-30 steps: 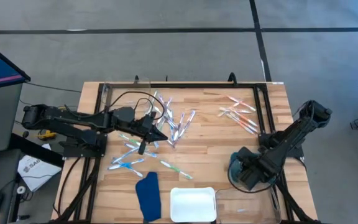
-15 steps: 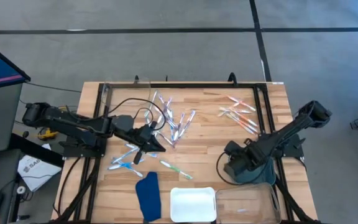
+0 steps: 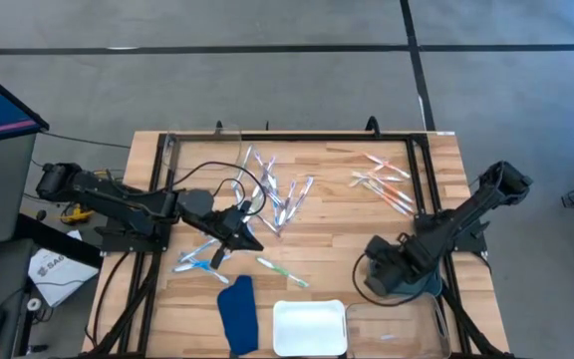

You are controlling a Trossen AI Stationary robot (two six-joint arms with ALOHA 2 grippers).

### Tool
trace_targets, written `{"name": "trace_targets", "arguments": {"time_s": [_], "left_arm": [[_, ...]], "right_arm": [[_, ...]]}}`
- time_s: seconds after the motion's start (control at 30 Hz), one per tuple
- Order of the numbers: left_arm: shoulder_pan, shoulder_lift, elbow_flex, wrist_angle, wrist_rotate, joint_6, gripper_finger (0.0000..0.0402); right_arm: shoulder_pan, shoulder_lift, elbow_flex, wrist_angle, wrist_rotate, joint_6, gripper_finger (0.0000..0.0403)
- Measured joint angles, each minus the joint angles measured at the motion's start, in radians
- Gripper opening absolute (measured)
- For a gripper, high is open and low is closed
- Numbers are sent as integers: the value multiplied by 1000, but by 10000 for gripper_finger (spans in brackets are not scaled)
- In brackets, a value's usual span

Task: Pick & Place Toothbrushes
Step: Move the green bin to the center of the table

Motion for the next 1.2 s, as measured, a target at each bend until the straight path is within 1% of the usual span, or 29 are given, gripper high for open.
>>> {"name": "trace_targets", "arguments": {"time_s": [0.13,0.33,0.5,0.83,1.03,1.2], "left_arm": [[0,0,0,0,0,-7,2],[-6,0,0,0,0,-26,2],[-9,0,0,3,0,-25,2],[-9,0,0,3,0,-20,2],[-9,0,0,3,0,-21,2],[-9,0,0,3,0,-21,2]], "right_arm": [[9,0,-40,47,3,14,0],[-15,1,-165,215,-7,-6,0],[-43,1,-196,250,-9,-31,0],[-164,1,-196,459,-6,-239,0],[-237,1,-196,554,22,-339,0],[-296,1,-196,653,22,-440,0]]}}
